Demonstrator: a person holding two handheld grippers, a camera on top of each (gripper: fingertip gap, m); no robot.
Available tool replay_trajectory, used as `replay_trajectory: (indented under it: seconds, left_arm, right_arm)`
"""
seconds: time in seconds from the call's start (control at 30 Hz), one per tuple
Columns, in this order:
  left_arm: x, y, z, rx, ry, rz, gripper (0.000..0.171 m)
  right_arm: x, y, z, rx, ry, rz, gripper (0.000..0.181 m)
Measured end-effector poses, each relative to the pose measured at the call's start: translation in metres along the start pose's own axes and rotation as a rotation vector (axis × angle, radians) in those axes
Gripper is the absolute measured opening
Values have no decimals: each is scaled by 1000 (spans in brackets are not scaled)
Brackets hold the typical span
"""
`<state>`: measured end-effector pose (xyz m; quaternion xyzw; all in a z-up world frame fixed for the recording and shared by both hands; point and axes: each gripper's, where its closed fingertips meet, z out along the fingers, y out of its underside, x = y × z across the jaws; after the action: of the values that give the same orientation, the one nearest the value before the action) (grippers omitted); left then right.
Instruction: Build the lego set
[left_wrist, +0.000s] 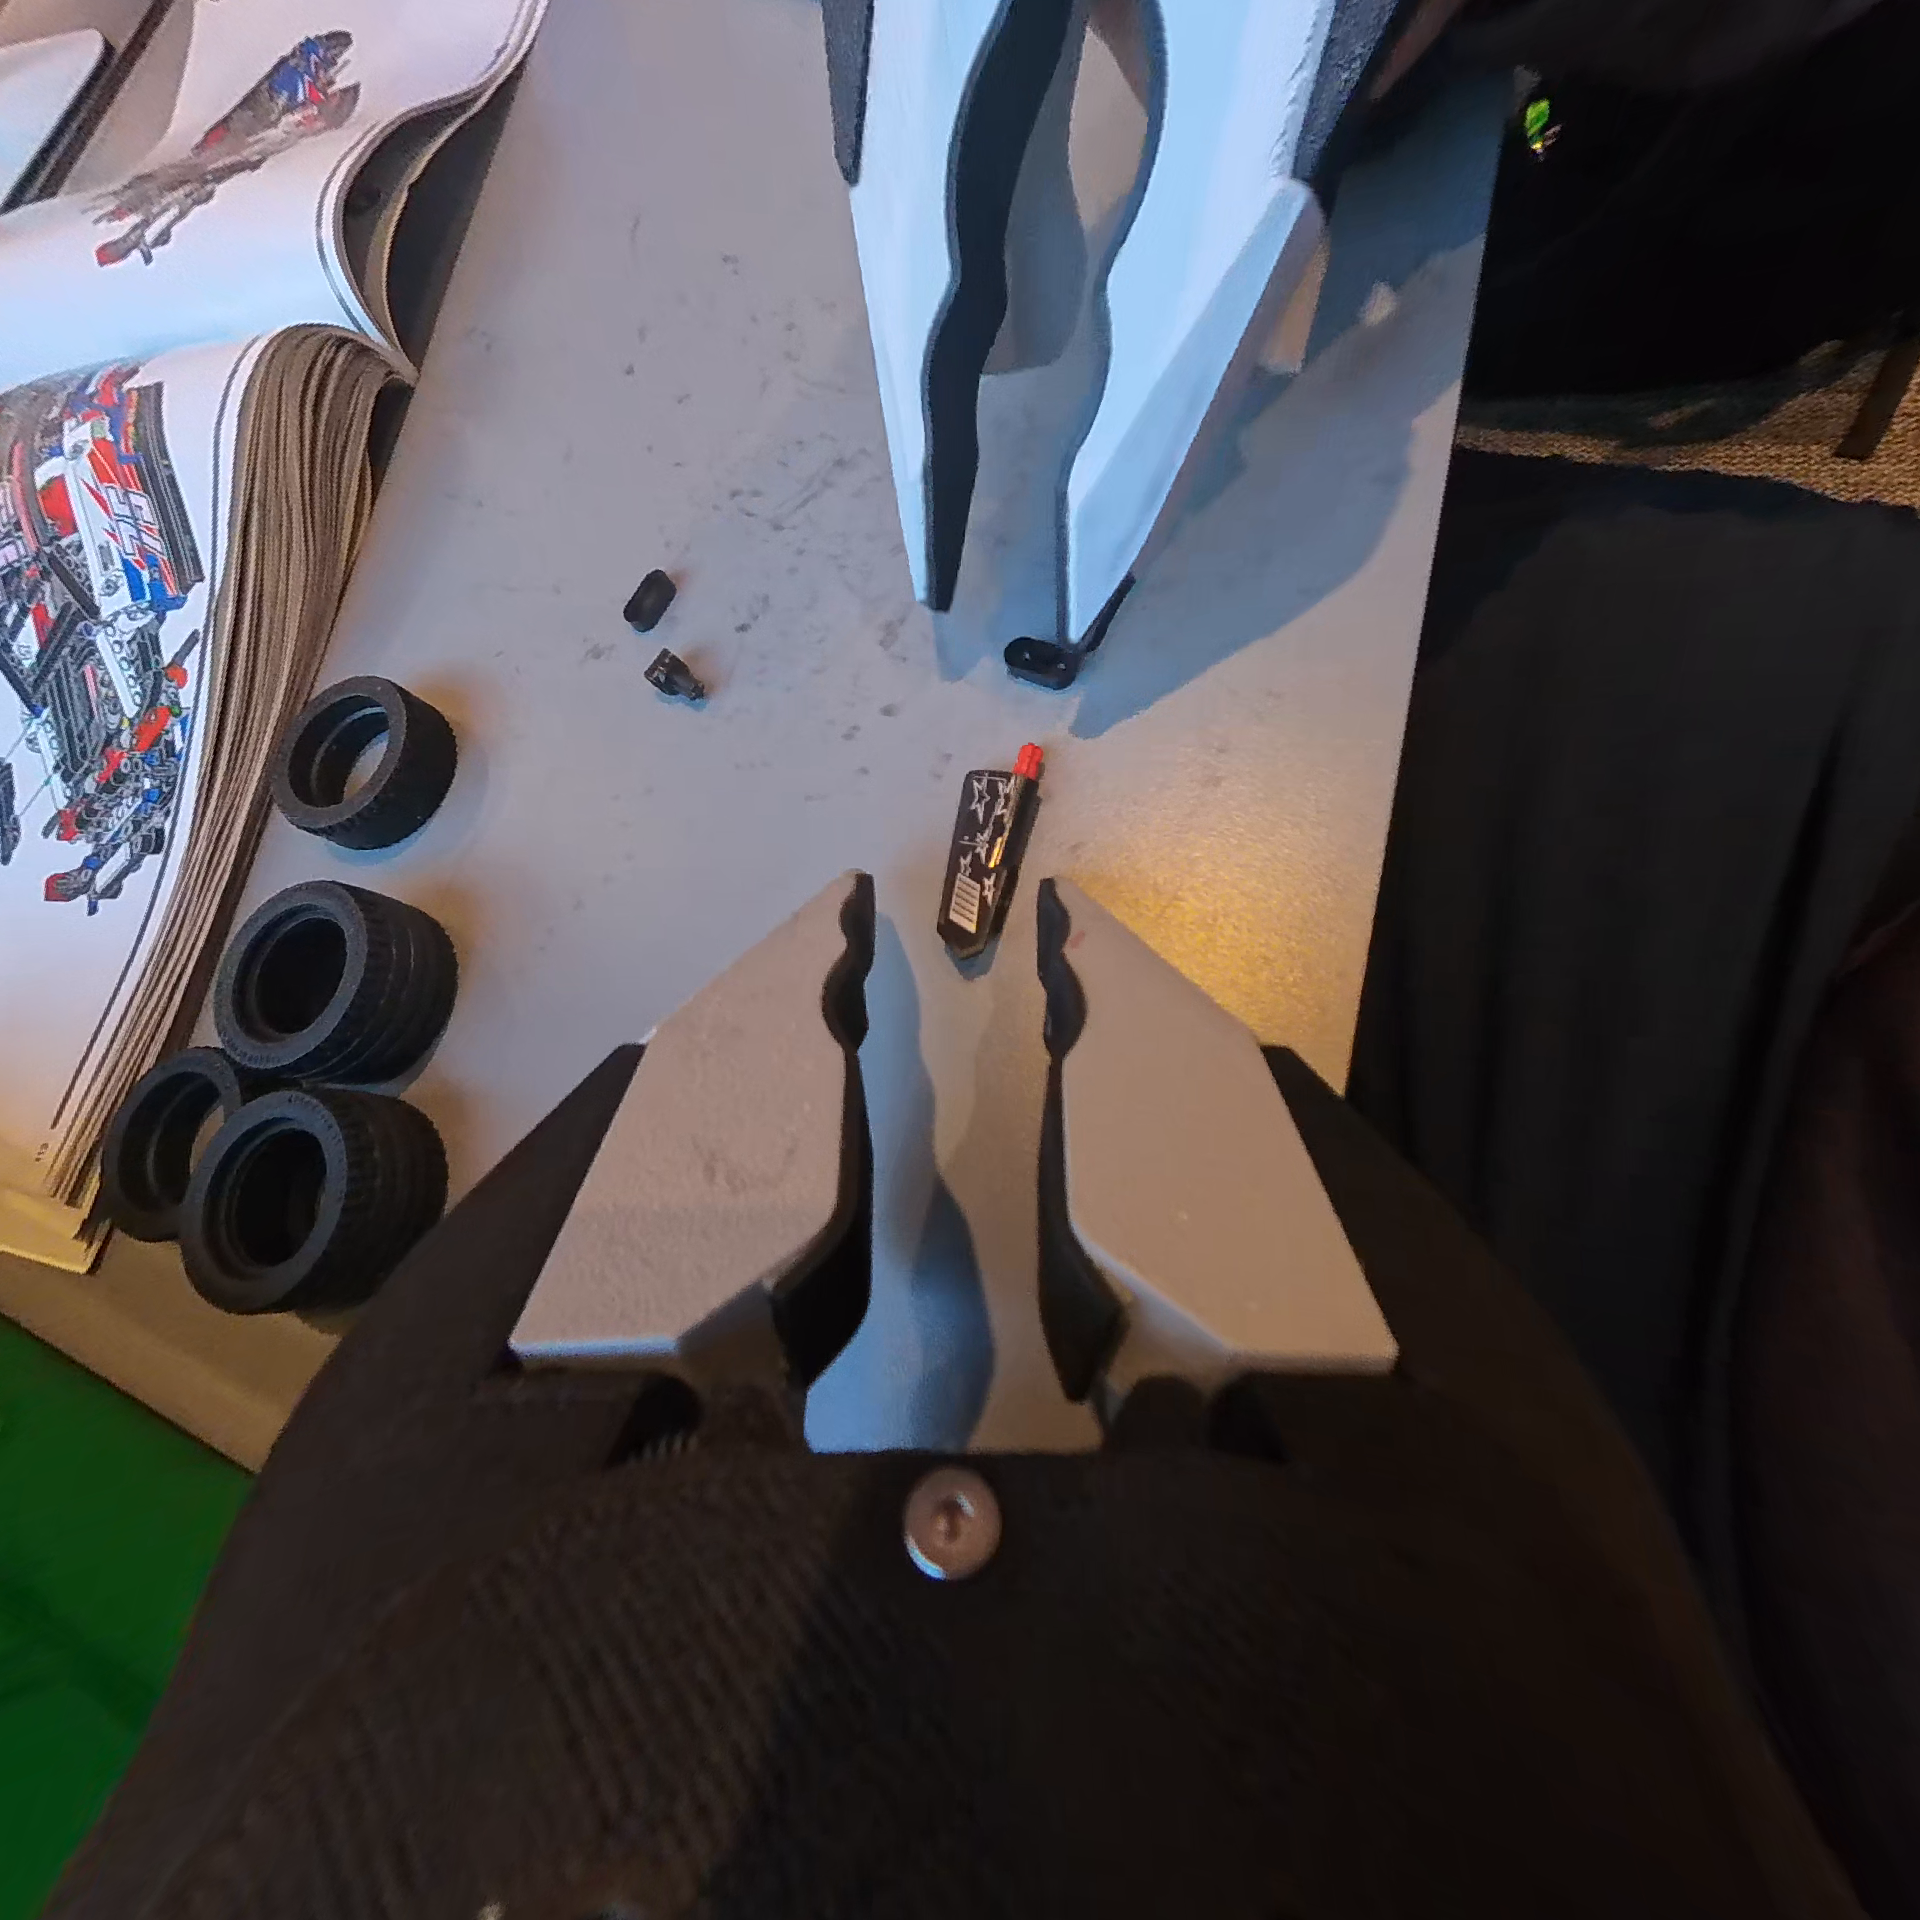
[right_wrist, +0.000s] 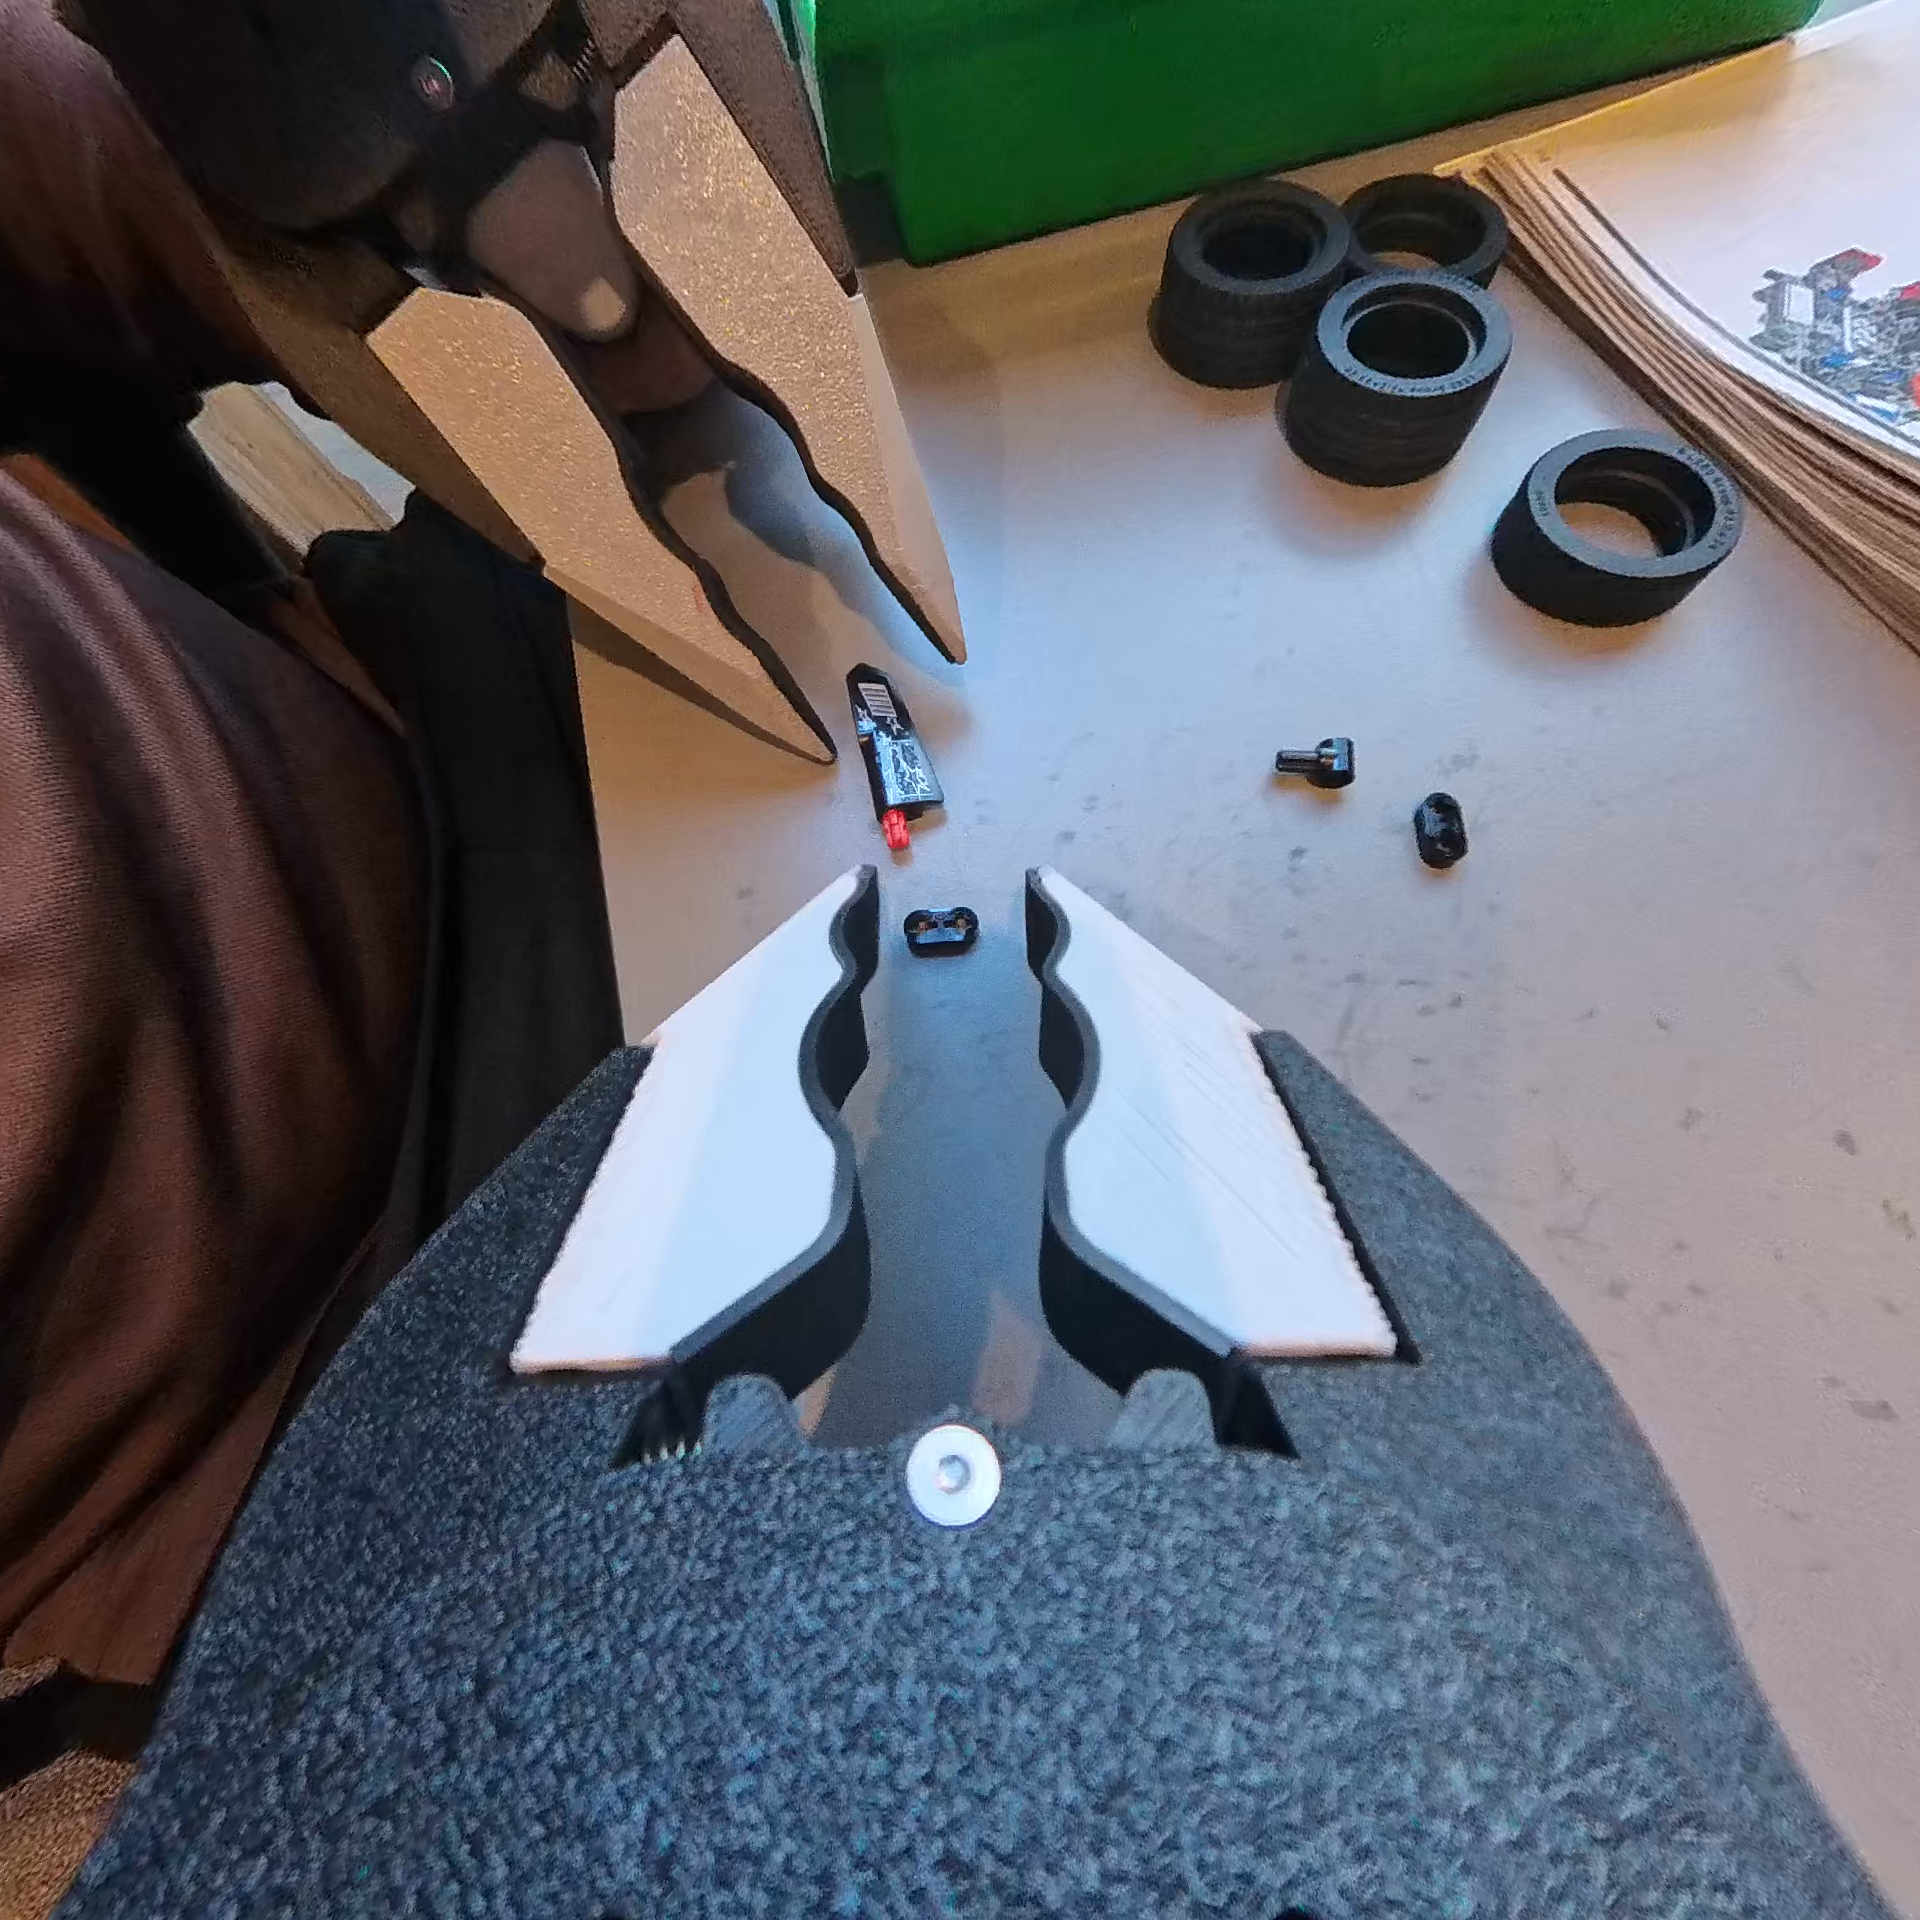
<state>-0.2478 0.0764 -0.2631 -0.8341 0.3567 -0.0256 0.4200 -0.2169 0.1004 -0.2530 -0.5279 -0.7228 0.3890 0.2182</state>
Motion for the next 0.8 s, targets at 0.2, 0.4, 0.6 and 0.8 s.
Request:
replay_trajectory:
  seconds: [0.2, 0.4, 0.6, 0.8]
  left_arm:
    - [2, 1, 1, -6, 7, 10, 19]
    - [3, 1, 2, -11, 13, 22, 9]
    - [7, 0, 1, -4, 8, 66, 8]
    - [10, -5, -3, 32, -139, 272, 9]
  right_arm:
    - [-3, 0, 1, 0, 8, -35, 29]
    - [-13, -6, 8, 3, -2, -78, 29]
    - [-14, -16, 15, 26, 19, -94, 29]
    - [-23, -19, 21, 24, 27, -125, 28]
